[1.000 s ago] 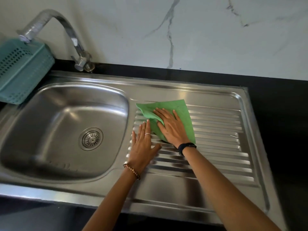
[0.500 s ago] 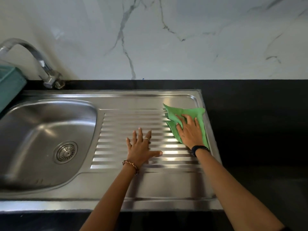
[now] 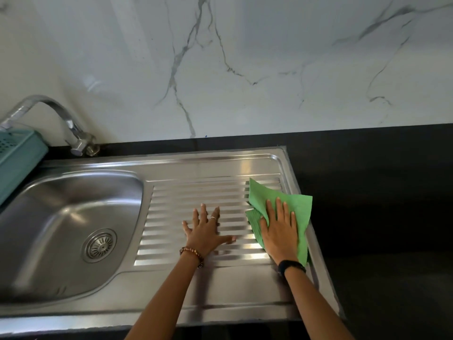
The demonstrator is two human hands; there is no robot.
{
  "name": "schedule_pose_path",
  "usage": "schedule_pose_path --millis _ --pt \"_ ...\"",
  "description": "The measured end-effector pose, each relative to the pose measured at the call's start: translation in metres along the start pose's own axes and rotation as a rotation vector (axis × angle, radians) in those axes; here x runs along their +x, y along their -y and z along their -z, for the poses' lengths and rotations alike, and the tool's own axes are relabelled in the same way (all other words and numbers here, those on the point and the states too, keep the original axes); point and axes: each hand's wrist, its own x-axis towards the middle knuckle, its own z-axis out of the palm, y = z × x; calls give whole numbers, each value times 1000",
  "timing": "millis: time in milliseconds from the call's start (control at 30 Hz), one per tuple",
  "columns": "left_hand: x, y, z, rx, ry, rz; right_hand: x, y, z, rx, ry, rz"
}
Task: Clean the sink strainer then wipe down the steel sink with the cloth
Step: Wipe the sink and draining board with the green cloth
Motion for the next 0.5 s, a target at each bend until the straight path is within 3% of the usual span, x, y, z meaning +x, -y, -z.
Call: schedule_pose_path --millis 400,500 --pt "7 8 9 28 138 -59 57 5 3 64 14 -24" --pt "5 32 14 -34 58 -68 49 3 4 74 -4 2"
